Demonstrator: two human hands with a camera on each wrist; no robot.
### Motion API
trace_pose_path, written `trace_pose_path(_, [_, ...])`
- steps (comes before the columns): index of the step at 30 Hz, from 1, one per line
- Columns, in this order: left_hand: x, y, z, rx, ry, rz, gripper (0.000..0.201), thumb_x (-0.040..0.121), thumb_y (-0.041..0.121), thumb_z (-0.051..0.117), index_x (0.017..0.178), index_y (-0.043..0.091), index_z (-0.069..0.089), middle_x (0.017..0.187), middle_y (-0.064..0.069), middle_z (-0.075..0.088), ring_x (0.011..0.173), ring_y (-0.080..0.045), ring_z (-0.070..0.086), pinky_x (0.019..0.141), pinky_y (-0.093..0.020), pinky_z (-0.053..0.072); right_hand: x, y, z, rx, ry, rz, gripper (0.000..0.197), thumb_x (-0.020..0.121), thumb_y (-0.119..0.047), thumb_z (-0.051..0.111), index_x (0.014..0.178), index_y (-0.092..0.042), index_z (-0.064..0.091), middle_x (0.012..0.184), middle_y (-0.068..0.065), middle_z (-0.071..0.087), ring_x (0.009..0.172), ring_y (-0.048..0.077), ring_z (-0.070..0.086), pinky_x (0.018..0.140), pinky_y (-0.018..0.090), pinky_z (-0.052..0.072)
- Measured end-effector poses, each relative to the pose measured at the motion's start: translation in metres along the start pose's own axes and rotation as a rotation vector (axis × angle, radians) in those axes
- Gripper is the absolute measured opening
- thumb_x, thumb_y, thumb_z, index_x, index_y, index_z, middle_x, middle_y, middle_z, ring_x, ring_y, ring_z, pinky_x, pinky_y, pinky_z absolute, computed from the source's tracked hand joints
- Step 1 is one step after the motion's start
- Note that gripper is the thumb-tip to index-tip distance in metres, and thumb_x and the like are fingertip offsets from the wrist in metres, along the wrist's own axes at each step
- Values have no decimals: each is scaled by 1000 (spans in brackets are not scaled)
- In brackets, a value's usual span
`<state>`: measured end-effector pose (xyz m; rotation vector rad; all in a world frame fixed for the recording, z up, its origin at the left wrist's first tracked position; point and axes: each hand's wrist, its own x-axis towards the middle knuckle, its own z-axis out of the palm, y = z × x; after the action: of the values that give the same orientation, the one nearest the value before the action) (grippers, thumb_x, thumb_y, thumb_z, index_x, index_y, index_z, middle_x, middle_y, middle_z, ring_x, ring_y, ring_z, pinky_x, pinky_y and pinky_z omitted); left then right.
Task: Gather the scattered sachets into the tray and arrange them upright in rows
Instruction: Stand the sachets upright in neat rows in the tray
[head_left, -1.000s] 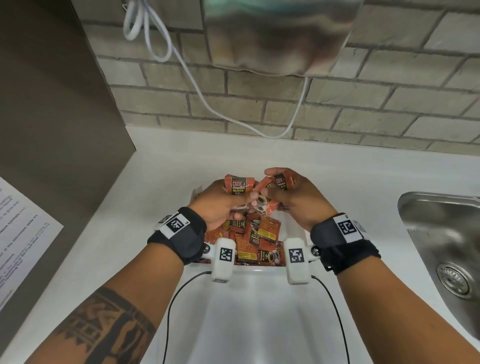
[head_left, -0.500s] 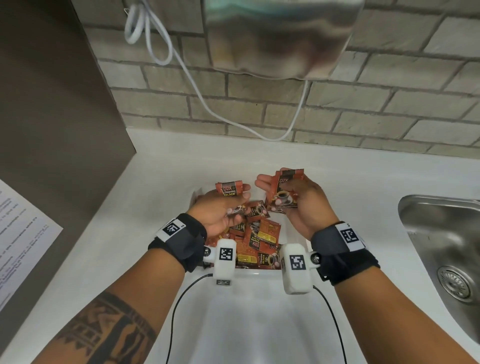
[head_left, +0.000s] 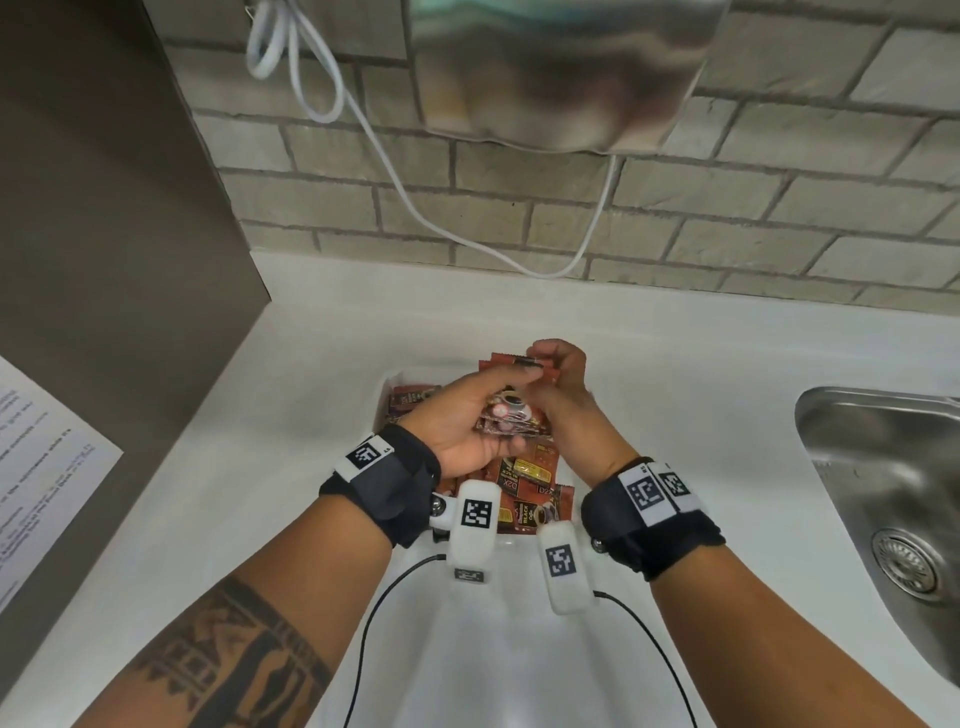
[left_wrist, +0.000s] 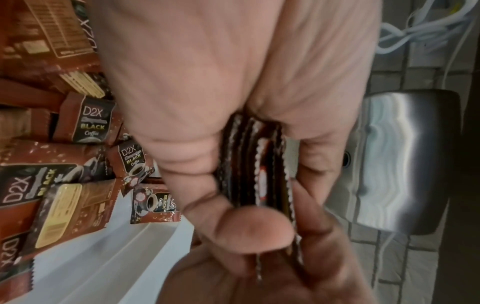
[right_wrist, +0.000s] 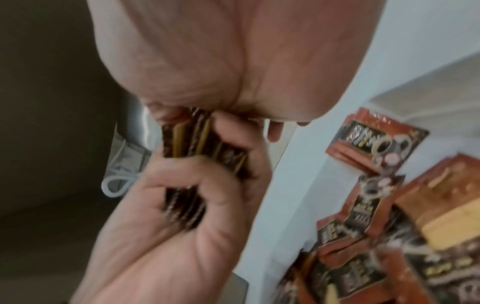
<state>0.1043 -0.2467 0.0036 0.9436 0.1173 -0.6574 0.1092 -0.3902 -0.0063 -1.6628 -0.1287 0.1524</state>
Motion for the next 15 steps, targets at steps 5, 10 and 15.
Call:
trace_pose_path(5, [1,-2,-12,89,19,-32,9,87,20,69,81,14,70,73,-5,64,63,-16,60,43,-20,45,-6,-9,-26,-431,-176,-155,59,88,-43,61,138,-37,31,137,-19,40,125,3,47,102,44,49])
trace_pose_path(10, [6,-6,-5,129,69,-10,12,95,15,62,102,9,70,90,-10,70,77,-19,66,57,-27,53,-6,-42,-30,-695,-449,-173,85,79,-34,83,147,-40,32,148,-13,39,135,3,39,110,32,41])
trace_pose_path(15, [8,-3,4,245,67,-37,7,92,13,62,99,11,65,82,-7,67,69,-16,63,54,-27,48,2,-35,-26,-997,-501,-240,101,72,-32,85,151,-45,23,138,-9,49,120,12,51,105,46,41])
